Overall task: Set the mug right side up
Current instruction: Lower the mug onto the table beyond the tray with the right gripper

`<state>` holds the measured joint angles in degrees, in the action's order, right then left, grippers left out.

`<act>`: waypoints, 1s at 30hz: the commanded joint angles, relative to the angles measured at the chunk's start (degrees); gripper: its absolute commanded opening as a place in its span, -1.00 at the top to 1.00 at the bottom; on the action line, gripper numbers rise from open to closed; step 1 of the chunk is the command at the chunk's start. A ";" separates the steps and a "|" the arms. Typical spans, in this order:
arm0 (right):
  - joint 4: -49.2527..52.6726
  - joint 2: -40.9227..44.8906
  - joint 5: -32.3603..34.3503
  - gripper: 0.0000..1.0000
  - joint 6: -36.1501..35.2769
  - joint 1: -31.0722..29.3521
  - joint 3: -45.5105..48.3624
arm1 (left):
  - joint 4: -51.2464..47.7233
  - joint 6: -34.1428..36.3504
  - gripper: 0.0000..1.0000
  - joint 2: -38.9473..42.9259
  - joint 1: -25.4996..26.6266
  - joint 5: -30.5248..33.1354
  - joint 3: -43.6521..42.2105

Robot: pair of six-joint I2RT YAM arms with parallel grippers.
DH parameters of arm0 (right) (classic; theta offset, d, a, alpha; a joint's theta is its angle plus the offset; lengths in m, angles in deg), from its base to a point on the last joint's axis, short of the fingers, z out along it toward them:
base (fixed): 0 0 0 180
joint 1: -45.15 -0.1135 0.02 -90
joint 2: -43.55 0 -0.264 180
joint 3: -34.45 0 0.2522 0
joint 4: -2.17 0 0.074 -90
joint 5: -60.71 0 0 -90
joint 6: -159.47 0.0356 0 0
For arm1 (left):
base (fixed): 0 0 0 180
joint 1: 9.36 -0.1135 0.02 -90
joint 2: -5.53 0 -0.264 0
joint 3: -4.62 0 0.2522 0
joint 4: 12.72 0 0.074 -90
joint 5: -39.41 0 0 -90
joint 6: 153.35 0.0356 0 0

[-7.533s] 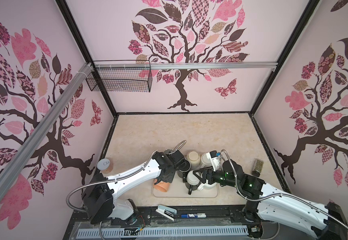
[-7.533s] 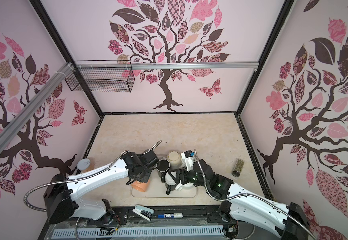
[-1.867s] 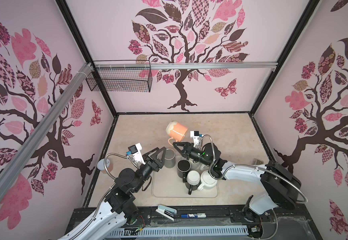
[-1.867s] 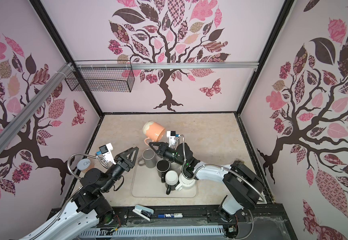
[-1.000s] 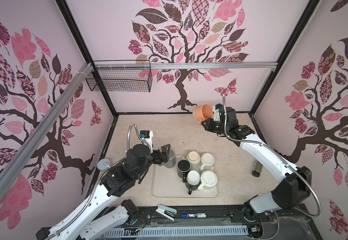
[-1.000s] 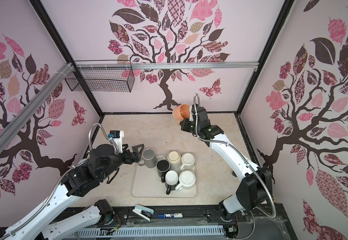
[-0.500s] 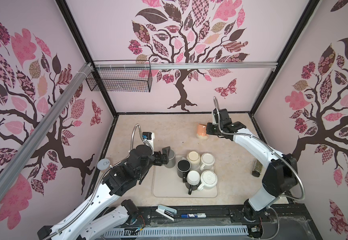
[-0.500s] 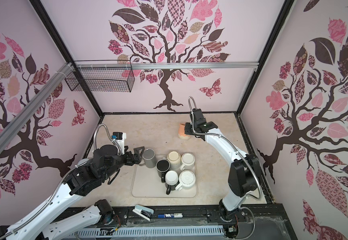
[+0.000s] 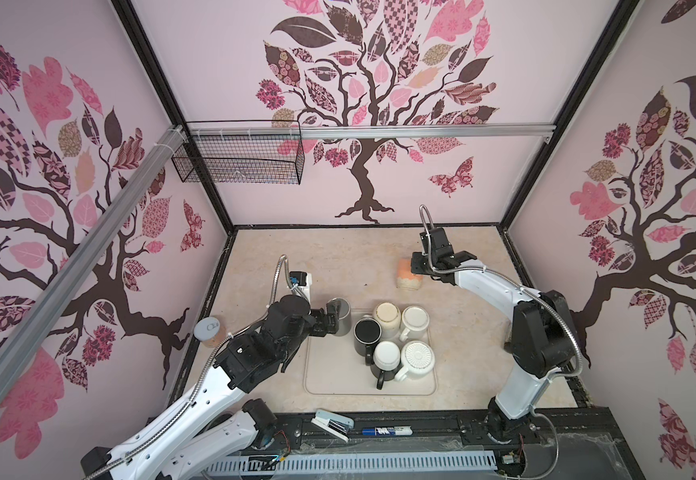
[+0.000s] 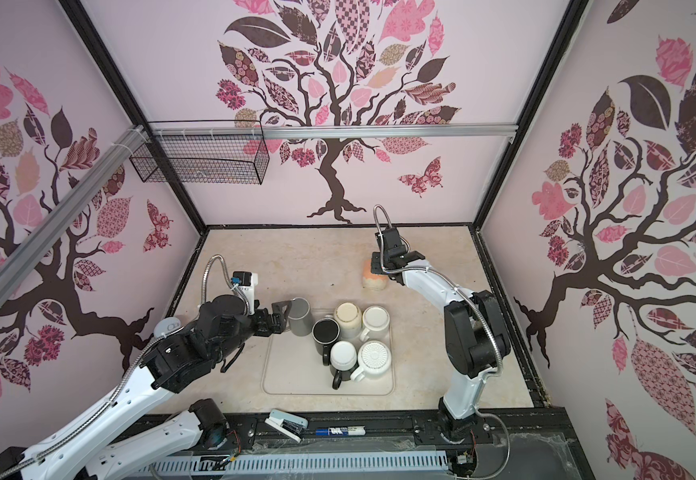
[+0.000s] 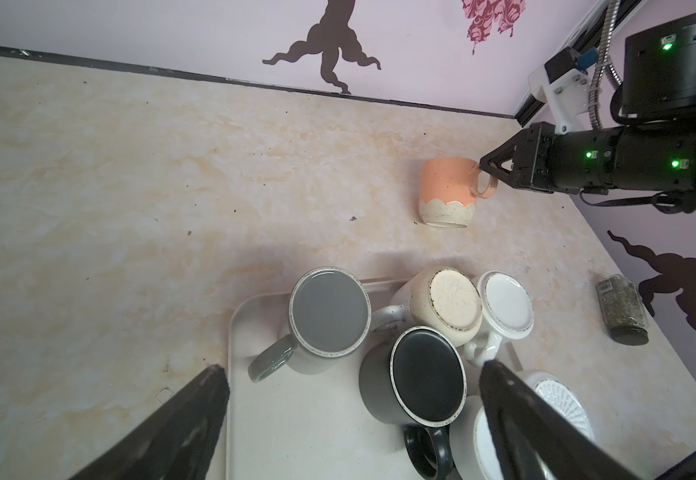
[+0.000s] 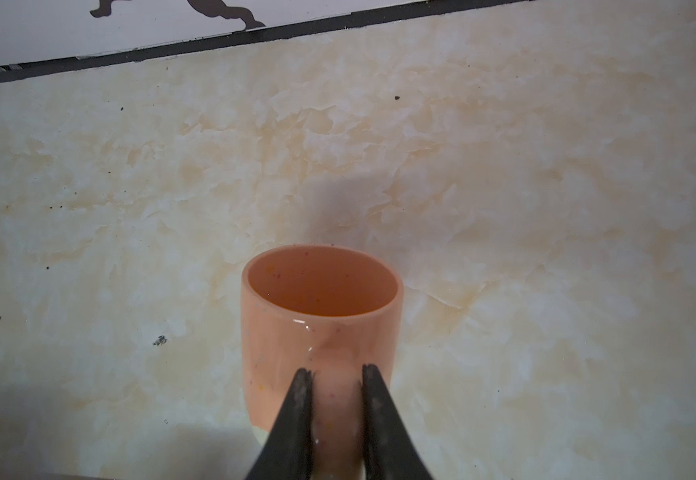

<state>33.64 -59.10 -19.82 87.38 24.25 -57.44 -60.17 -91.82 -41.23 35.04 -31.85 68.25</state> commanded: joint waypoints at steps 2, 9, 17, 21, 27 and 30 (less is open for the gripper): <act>2.93 -4.99 3.37 1.00 -3.72 2.84 -9.00 | 1.07 0.52 -0.95 -1.47 -0.09 1.32 -1.22; 3.85 -7.26 5.17 1.00 -5.85 3.93 -13.61 | 1.51 -0.07 -0.95 -2.46 -0.19 0.56 -1.99; 0.99 -4.67 8.14 1.00 -5.94 3.91 -6.63 | 2.34 -0.38 -0.95 -2.01 -0.13 0.25 -2.92; -3.61 -0.03 9.89 1.00 -4.84 3.07 3.50 | 2.92 -0.27 -0.95 -3.12 -0.13 -0.78 -2.94; -6.75 8.24 11.81 1.00 -2.02 0.22 16.35 | 2.47 -0.62 -0.95 -2.44 -0.17 -1.69 -2.89; -6.60 10.97 11.06 1.00 -0.05 -1.09 19.53 | 2.79 -0.44 -0.95 -1.71 -0.17 -1.43 -3.37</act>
<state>23.20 -49.81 -9.06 85.63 24.44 -40.70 -58.68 -92.06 -43.86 35.02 -33.21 66.59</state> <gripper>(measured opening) 0.203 0.974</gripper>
